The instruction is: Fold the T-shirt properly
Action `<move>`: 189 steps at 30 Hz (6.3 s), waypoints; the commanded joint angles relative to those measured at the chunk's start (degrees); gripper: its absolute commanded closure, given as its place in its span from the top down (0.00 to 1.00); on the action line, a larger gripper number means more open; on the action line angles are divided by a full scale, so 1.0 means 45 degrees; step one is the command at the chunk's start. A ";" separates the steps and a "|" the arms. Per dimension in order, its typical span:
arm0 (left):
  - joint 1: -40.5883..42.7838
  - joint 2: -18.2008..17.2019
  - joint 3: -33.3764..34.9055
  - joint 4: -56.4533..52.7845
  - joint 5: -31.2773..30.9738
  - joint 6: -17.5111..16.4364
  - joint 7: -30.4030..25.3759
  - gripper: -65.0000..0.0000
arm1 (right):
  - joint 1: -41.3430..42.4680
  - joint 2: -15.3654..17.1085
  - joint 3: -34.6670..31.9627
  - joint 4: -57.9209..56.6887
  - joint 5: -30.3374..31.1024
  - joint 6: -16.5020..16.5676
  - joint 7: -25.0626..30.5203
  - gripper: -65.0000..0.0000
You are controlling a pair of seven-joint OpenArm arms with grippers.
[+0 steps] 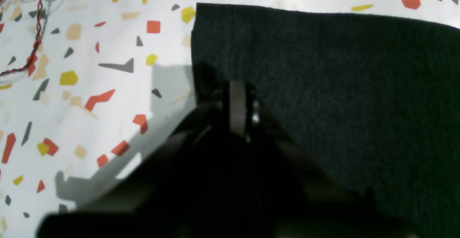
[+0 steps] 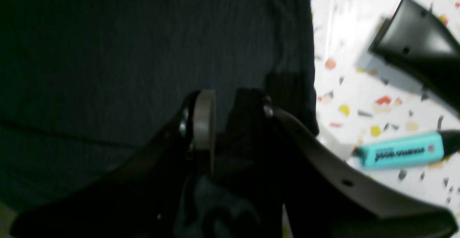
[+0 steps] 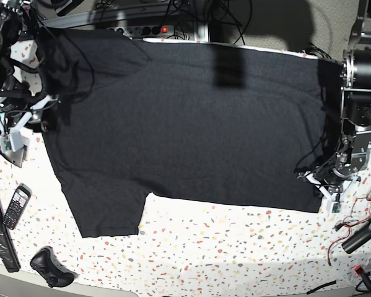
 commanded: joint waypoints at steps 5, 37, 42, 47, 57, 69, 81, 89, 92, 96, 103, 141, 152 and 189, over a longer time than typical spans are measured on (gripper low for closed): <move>-0.0306 -0.0141 0.0000 0.0126 0.0078 -0.0015 0.0107 0.00 | 0.0219 0.0219 0.0049 0.0063 0.0141 0.0044 0.1656 0.26; -0.0306 -0.0136 -0.0005 0.0126 0.0073 -0.0015 0.0563 0.00 | 1.5363 0.0991 -0.8694 -1.9118 -0.4779 -0.2244 0.2346 0.46; -0.0311 -0.0131 0.0000 0.0126 0.0068 -0.0015 0.0471 0.00 | 1.5159 0.0991 -0.8694 -2.0104 -0.4901 -0.2244 0.2657 0.45; -0.0306 -0.0136 0.0000 0.0126 0.0068 -0.0015 0.0476 0.00 | 1.4945 0.0991 -0.8694 -2.0147 -0.4862 -0.2244 0.2589 0.45; -0.0311 -0.0112 0.0000 0.0126 0.0063 -0.0015 0.0476 0.00 | 1.4042 0.0996 -0.8694 -2.0147 -0.3954 -0.2234 0.3007 0.30; -0.0340 0.0889 -0.0005 0.0146 0.0068 -0.0015 -0.0141 0.00 | 1.3391 0.1025 -0.8670 -1.9997 -0.5022 -0.2229 0.5353 0.00; 0.0180 -0.0010 -0.0039 0.4551 -0.0636 0.1146 0.3002 0.00 | 1.3391 0.1384 -0.8646 -1.6490 -0.3604 -0.0253 0.3803 0.00; 0.3075 -0.0379 -0.1909 0.8072 -0.1477 0.0869 0.3109 0.00 | 1.1924 0.1938 -0.8641 -1.4236 -0.2885 -0.0151 0.3682 0.00; 0.3925 -0.0389 -0.2497 0.8884 -0.1486 0.0408 0.3060 0.00 | 1.0686 0.2283 -0.8519 -1.2891 -0.1870 -0.0189 0.3725 0.00; 0.4639 -0.0389 -0.2963 0.9360 -0.2195 0.0282 0.3138 0.00 | 0.9209 0.2361 -0.7203 -1.1108 -0.1632 -0.0223 0.3531 0.00; 0.4804 -0.0393 -0.3123 0.9384 -0.2851 -0.0262 0.3745 0.00 | 0.7043 0.2331 -0.3774 -0.8490 -0.1511 -0.0097 0.3317 0.00; 0.7844 -0.0884 -0.6217 1.2998 -0.4420 -0.1787 0.5372 0.00 | -0.0078 0.0442 0.1035 -0.1773 -0.0335 0.0311 0.2725 0.00; 0.9384 -0.0889 -0.6436 1.3746 -0.3633 -0.1783 0.5319 0.00 | -0.0588 -0.0058 0.1035 -0.1773 -0.1389 0.0330 0.2890 0.00; 1.0166 -0.1311 -0.6455 1.3755 -0.3604 -0.1885 0.4823 0.42 | -0.0238 0.0267 0.1035 -0.1783 -0.0253 0.0282 0.1860 0.41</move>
